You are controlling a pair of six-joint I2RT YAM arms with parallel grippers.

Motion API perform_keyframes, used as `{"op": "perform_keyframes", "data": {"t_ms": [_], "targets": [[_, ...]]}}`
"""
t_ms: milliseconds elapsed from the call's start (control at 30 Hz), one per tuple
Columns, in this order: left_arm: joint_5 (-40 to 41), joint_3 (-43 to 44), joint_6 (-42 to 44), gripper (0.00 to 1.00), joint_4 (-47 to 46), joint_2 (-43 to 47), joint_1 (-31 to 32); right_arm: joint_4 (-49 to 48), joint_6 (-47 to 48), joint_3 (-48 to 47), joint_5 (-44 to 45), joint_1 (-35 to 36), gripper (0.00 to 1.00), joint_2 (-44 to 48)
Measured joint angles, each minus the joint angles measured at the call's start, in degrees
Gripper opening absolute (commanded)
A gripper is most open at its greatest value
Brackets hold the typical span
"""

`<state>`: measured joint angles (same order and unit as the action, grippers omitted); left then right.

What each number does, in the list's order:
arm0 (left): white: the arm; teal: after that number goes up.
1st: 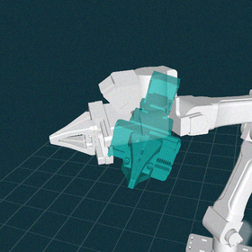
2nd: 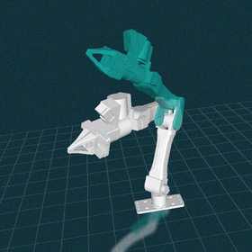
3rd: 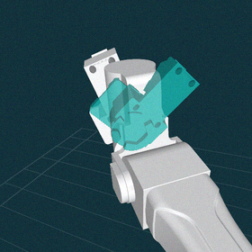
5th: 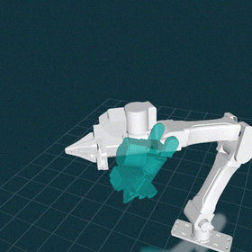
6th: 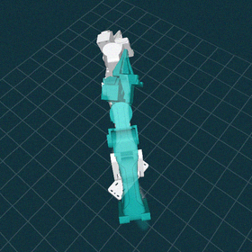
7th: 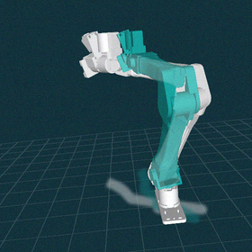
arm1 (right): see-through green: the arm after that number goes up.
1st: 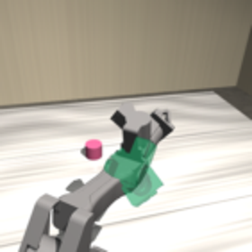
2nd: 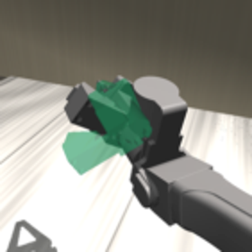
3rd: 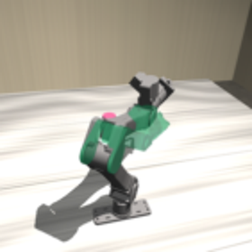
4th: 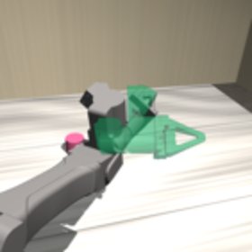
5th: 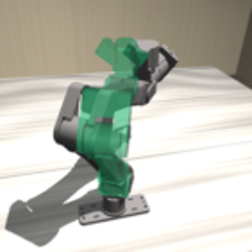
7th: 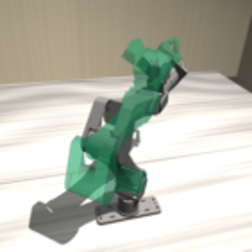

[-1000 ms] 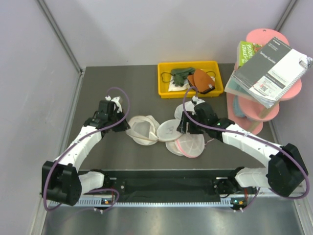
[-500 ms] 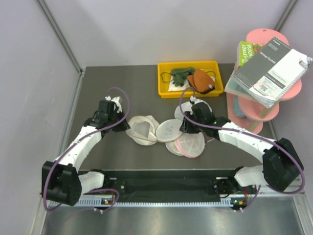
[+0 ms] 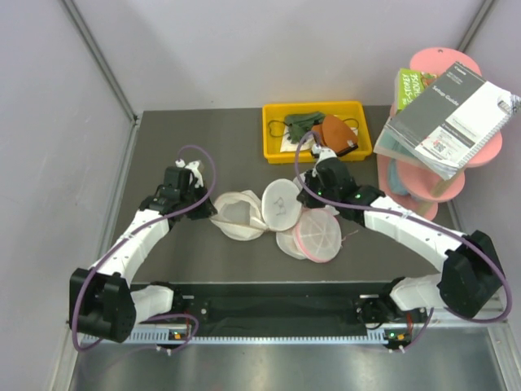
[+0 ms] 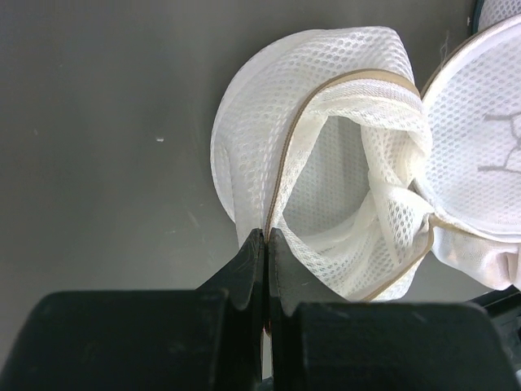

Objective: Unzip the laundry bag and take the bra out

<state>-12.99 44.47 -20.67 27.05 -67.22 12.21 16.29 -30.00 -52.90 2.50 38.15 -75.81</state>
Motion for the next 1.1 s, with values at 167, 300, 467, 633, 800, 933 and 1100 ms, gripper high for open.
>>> {"op": "perform_keyframes", "data": {"t_ms": [167,300,467,633,800,933,1100], "targets": [[0.15,0.00,0.00,0.00,0.02,0.00,0.00,-0.68,1.97,-4.31,1.62,4.11,0.00,-0.46],[0.70,0.00,-0.07,0.00,0.04,-0.13,0.00,-2.29,3.21,-8.41,3.17,8.76,0.00,-3.19],[0.68,0.02,-0.22,0.00,0.00,-2.67,0.00,-4.81,5.16,-12.37,5.64,15.08,0.00,-7.67],[0.66,0.09,-0.48,0.00,0.00,-7.13,0.00,-8.37,6.71,-14.40,6.97,19.50,0.00,-11.69],[0.42,0.92,-0.83,0.00,-0.22,-10.64,-0.02,-11.69,7.45,-16.00,6.73,21.40,0.00,-16.79],[0.17,1.49,-1.14,0.23,-0.33,-12.04,-0.17,-14.08,7.52,-16.65,5.97,22.08,0.00,-20.31],[0.79,1.51,-1.77,0.70,0.35,-11.21,-1.01,-15.17,7.93,-18.38,5.75,22.91,0.02,-23.89]]}}
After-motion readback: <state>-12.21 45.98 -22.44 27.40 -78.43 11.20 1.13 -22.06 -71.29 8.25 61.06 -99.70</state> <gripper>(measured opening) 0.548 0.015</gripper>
